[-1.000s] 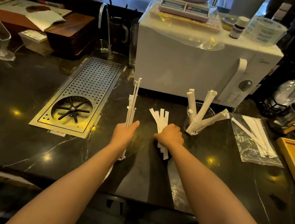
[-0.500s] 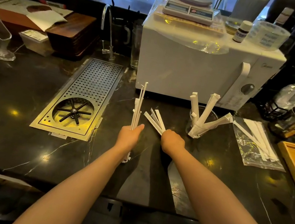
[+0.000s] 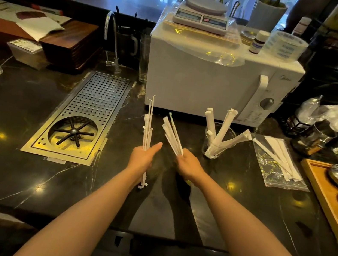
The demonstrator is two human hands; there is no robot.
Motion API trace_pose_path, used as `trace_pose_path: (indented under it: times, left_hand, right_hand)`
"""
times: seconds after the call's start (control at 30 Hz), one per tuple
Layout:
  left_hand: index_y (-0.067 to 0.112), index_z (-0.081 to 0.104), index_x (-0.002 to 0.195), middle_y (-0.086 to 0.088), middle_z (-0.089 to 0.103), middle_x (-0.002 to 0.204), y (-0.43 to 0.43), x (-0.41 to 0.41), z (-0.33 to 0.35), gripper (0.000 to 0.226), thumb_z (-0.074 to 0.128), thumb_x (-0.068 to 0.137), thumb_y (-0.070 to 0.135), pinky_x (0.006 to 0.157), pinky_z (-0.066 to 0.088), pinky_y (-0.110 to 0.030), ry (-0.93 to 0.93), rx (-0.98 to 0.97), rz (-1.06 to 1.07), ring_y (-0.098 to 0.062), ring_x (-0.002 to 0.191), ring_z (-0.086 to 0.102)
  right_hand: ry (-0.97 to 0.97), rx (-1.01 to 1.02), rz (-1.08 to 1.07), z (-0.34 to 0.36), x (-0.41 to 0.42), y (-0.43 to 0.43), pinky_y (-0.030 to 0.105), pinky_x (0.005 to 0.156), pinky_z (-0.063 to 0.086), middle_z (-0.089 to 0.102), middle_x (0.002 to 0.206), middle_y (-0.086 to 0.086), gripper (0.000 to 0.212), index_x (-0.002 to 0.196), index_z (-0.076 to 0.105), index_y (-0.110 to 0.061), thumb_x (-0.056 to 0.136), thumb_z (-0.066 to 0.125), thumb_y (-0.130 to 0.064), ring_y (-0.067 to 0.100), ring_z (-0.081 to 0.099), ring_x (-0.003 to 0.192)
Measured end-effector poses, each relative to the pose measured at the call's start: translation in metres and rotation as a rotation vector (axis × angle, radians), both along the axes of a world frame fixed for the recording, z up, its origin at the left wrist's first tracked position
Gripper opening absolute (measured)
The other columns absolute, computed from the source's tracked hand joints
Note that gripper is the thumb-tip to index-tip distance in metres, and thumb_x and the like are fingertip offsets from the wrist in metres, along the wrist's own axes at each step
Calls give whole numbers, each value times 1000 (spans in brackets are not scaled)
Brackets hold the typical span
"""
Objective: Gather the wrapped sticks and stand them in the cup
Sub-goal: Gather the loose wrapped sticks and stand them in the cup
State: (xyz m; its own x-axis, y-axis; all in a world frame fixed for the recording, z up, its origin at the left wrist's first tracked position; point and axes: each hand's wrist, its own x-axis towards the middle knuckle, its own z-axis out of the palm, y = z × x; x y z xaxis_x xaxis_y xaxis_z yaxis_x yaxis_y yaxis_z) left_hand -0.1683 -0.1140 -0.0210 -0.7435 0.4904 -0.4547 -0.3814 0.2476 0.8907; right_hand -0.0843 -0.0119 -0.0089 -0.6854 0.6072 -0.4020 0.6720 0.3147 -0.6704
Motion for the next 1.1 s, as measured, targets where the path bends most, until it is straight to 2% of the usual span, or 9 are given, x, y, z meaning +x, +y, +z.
trace_pose_path:
  times: [0.13,0.27,0.4,0.5,0.57,0.63,0.7,0.83,1.1]
  left_hand:
    - [15,47,67,2,38,52,5,8,8,31,64,79,38,44,30,-19,-27,50,-62,-9,43,33]
    - [5,59,88,-5,51,63,11,17,20,36,60,81,40,56,40,-26,-16,150,-86,-15,57,47]
    - [13,59,91,-13,63,80,15,28,28,28,58,81,39,66,50,-38,4,182,-90,-27,67,58]
    - [6,51,120,-19,62,105,18,33,30,54,65,77,34,88,52,-47,23,141,-76,-31,96,61]
    - [2,48,125,-19,60,112,20,37,33,57,68,77,26,94,50,-47,52,139,-53,-31,107,59]
    - [-1,49,124,-23,60,116,21,42,35,57,69,76,22,93,50,-46,67,126,-37,-33,108,59]
    - [-2,50,122,-24,61,114,23,48,36,54,70,76,18,90,50,-44,66,105,-25,-35,110,58]
    - [4,57,107,-16,59,103,30,61,39,31,66,79,13,94,48,-43,57,98,-9,-33,111,56]
    - [3,61,108,-23,59,120,52,89,49,29,59,85,21,102,43,-51,70,103,3,-34,115,54]
  right_hand:
    - [258,-285,-36,14,9,-10,18,46,36,43,67,2,9,101,38,-12,95,31,-12,11,39,54]
    - [374,-402,28,28,19,-21,19,50,37,43,65,3,21,114,37,-17,96,31,-9,10,41,54]
    - [379,-410,65,31,24,-29,20,51,38,43,64,3,31,127,39,-9,98,31,-17,10,42,54]
    - [350,-326,115,30,26,-28,18,48,44,46,63,2,37,133,36,-11,100,30,-28,9,46,52]
    - [305,-259,190,28,28,-26,19,51,48,51,67,2,43,138,31,-10,100,29,-30,11,50,52]
    - [260,-200,235,26,30,-23,27,60,53,60,80,9,45,141,27,-9,100,27,-27,18,57,58]
    - [234,-168,267,23,33,-18,41,78,56,62,110,22,47,144,24,-9,99,29,-22,35,66,84]
    - [200,-128,359,23,42,-8,37,108,37,41,145,19,52,147,17,-10,98,33,-16,32,43,131]
    - [110,-81,431,31,65,27,39,107,41,46,141,15,68,145,24,-11,86,58,-12,30,47,129]
